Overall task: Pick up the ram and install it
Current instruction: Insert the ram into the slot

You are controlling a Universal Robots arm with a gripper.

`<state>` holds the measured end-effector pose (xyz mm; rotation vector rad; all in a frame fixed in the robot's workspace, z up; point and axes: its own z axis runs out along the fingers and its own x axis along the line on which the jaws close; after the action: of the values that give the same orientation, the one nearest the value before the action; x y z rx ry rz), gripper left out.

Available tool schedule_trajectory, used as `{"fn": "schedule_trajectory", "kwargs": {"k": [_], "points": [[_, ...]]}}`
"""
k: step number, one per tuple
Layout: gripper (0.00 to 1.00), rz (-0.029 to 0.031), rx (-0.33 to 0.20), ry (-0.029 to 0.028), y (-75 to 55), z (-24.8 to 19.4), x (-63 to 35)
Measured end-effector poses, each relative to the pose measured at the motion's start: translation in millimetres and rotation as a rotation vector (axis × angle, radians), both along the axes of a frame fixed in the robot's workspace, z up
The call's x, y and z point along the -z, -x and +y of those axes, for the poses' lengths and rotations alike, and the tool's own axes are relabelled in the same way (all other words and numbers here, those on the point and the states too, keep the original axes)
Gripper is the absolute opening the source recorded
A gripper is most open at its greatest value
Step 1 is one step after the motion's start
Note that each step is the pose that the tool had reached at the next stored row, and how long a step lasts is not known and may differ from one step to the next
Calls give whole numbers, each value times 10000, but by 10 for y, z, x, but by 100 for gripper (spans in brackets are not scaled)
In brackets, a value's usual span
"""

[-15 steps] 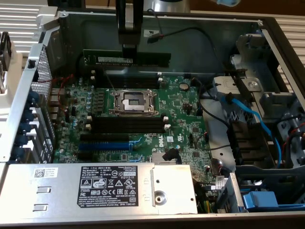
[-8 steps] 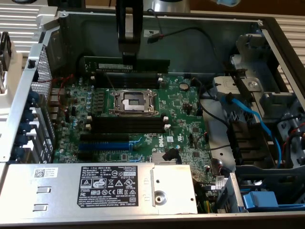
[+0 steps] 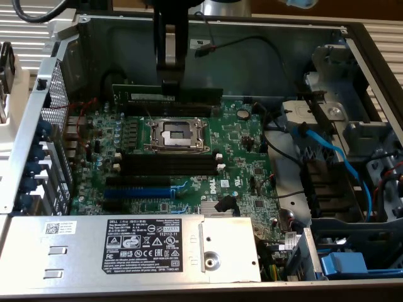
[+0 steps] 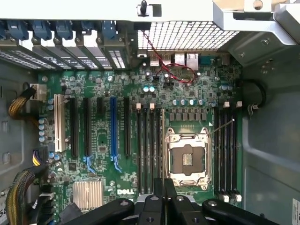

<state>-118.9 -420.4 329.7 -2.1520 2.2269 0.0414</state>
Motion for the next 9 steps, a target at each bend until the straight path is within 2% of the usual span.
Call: {"fn": "schedule_trajectory", "kwargs": {"k": [4,9], "points": [[12,0,-2,-2,-1,-28,73],[12,-1,-2,-11,-2,-94,164]]}}
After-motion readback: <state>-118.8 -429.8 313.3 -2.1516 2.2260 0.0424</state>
